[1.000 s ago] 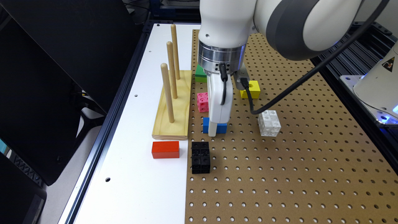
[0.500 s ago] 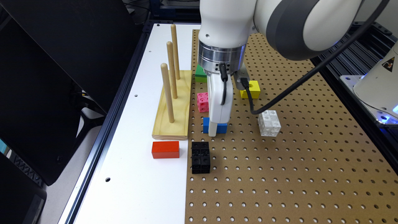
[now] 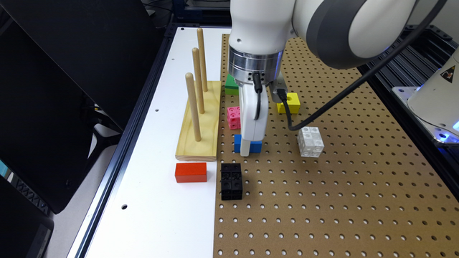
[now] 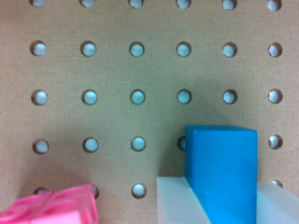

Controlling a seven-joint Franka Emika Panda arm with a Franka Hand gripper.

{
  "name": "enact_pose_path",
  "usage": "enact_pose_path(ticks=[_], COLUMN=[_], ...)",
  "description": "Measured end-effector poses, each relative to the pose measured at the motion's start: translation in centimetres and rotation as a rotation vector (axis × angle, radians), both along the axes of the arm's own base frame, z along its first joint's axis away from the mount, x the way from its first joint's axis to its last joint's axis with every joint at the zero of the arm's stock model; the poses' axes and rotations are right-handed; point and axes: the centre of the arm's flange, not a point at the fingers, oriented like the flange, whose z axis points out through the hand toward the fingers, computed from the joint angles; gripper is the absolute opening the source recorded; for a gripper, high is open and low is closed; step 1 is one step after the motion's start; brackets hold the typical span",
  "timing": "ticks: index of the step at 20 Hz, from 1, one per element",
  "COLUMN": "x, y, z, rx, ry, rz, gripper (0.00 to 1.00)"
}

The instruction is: Pick up narrow blue stick.

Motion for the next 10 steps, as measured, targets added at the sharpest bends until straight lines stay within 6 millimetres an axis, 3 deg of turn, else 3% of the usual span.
enact_pose_path(ticks=[10], x=[0.2], y=[-0.1], z=[4.2], rx=[-0.015], ry=[-0.001], rz=[0.006], gripper=[0.00])
